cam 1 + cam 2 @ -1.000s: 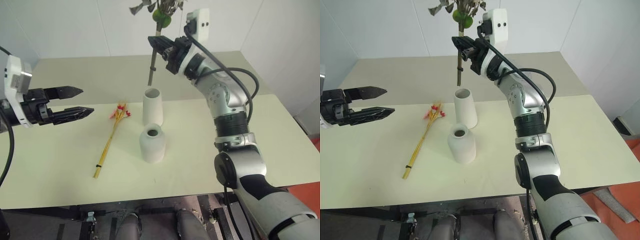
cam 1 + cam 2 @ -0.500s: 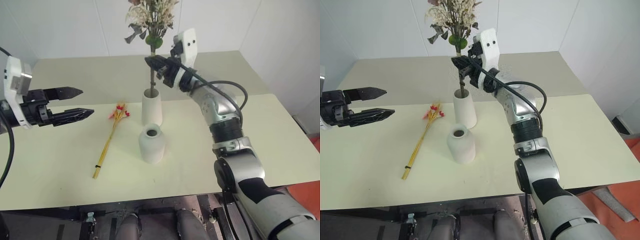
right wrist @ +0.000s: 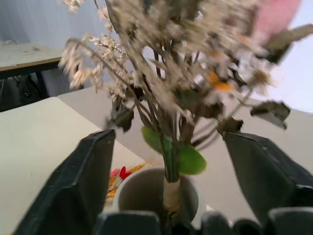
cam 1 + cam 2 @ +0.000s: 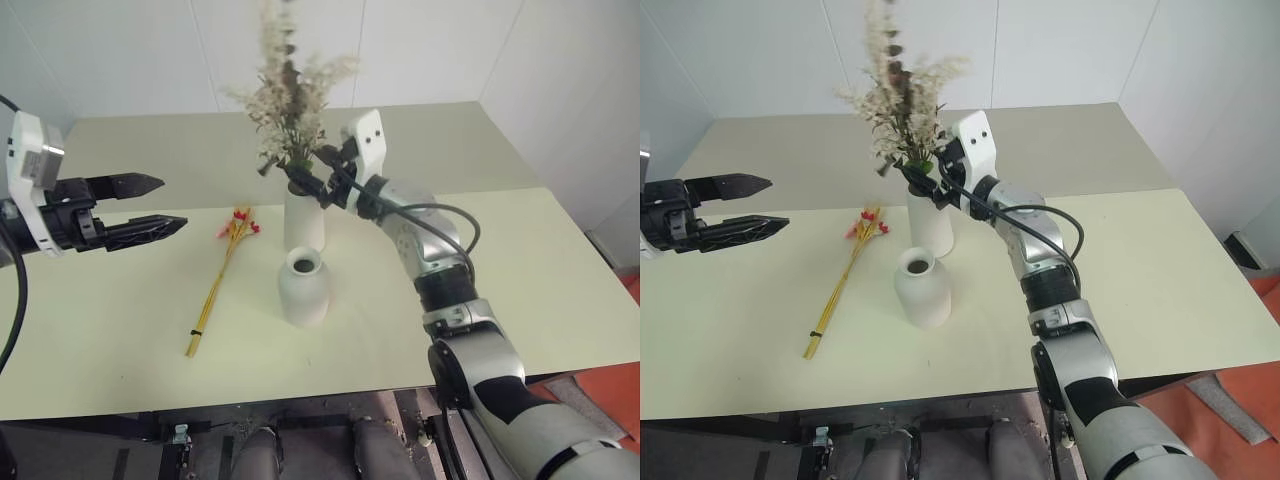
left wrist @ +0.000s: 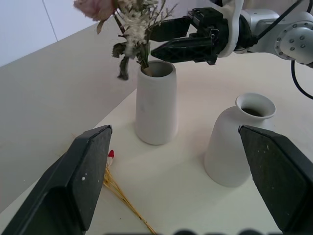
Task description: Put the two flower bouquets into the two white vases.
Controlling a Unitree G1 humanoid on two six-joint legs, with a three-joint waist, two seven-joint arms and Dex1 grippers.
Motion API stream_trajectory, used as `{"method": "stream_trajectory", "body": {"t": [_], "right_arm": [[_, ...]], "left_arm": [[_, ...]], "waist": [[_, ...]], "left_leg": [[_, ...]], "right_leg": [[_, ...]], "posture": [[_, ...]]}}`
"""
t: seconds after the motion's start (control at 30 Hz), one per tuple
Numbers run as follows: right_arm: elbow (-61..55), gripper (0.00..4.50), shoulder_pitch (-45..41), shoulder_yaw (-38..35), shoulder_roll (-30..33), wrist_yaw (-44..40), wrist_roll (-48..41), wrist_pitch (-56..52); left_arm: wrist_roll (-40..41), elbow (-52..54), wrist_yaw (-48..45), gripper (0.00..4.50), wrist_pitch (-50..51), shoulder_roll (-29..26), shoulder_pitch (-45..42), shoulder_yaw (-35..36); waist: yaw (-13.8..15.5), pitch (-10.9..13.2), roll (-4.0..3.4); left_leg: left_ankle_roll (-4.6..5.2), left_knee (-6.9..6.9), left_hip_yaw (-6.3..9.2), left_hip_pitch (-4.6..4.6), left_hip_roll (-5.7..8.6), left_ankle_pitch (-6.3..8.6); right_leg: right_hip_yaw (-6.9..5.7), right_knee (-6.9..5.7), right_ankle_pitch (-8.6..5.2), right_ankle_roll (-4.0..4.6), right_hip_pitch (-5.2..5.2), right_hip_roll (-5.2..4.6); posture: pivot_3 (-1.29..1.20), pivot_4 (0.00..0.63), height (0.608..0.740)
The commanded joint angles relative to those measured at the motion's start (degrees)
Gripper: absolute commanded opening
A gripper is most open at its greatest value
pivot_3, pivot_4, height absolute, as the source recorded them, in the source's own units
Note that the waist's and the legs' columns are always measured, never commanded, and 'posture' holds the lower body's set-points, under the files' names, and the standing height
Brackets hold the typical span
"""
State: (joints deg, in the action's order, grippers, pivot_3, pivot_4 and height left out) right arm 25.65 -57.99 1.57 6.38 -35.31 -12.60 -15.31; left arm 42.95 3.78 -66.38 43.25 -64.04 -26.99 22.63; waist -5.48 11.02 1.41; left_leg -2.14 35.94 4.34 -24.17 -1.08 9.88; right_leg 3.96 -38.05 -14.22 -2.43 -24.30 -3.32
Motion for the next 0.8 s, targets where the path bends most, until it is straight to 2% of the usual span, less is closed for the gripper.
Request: {"method": "stream_trajectory", "body": {"t": [0.03,0.13,0.2,0.3,0.43,0.53,0.67,0.8], "right_arm": [[-9.12,4.43,2.78,0.74,3.02,-2.74,-1.04,-2.83],[-13.72,4.43,4.95,0.47,6.41,-4.87,-2.02,-6.97],[-16.13,4.43,5.19,-0.44,9.14,-6.61,-3.08,-9.29],[-18.88,4.43,5.02,-1.32,13.73,-10.38,-5.1,-11.75],[-20.66,4.43,4.46,-2.06,19.01,-15.65,-7.62,-13.45],[-22.25,4.43,4.12,-2.08,24.85,-24.82,-10.99,-13.81],[-24.87,4.43,5.33,-1.34,30.77,-35.17,-15.19,-14.29],[-26.73,4.43,6.96,-1.1,33.25,-39.43,-16.98,-14.37]], "left_arm": [[0.04,1.66,2.7,4.5,1.86,-0.69,0.27,1.28],[-0.98,2.33,6.89,4.5,4.55,0.15,0.3,-0.84],[-1.72,3.09,10.91,4.5,9.86,-0.21,-1.16,-4.45],[-1.29,1.99,17.25,4.5,20.72,0.71,-6.21,-8.84],[-2.11,0.26,21.73,4.5,29.13,2.06,-11.62,-12.99],[-3.26,-2.69,25.25,4.5,37.04,4.96,-17.04,-17.52],[-7.18,-4.85,28.28,4.5,39.6,8.73,-20.33,-25.12],[-11.6,-9.34,30.18,4.5,37.79,13.24,-22.7,-30.29]], "waist": [[0.03,0.0,0.0],[0.18,0.0,0.0],[0.32,0.0,0.0],[0.67,0.0,0.02],[1.15,-0.01,0.03],[1.5,0.0,0.02],[1.65,0.0,0.03],[1.67,0.0,0.04]], "left_leg": [[0.0,0.0,0.0,0.01,0.0,0.0],[0.0,0.02,0.0,0.0,0.01,0.0],[0.0,0.04,0.0,0.0,0.01,0.0],[0.0,0.07,0.01,0.01,0.01,0.0],[0.0,0.07,0.0,0.01,0.01,0.0],[0.0,0.05,0.0,0.0,0.03,0.0],[0.0,0.09,0.0,0.01,0.06,0.0],[0.0,0.16,0.02,0.0,0.06,0.0]], "right_leg": [[0.0,0.0,0.0,0.0,0.01,0.0],[0.0,0.01,0.0,0.0,0.03,-0.01],[0.0,0.0,0.0,-0.01,0.03,-0.01],[0.0,-0.02,-0.01,-0.02,0.06,0.0],[0.0,0.02,-0.02,-0.04,0.06,0.01],[0.0,0.02,-0.03,-0.05,0.04,0.01],[0.0,0.05,-0.05,-0.09,0.13,-0.02],[-0.01,0.0,-0.04,-0.08,0.12,-0.01]], "posture": [[0.0,0.15,0.74],[0.0,0.15,0.74],[0.0,0.15,0.74],[0.0,0.15,0.74],[0.0,0.15,0.74],[0.0,0.15,0.74],[0.0,0.15,0.74],[0.0,0.15,0.74]]}}
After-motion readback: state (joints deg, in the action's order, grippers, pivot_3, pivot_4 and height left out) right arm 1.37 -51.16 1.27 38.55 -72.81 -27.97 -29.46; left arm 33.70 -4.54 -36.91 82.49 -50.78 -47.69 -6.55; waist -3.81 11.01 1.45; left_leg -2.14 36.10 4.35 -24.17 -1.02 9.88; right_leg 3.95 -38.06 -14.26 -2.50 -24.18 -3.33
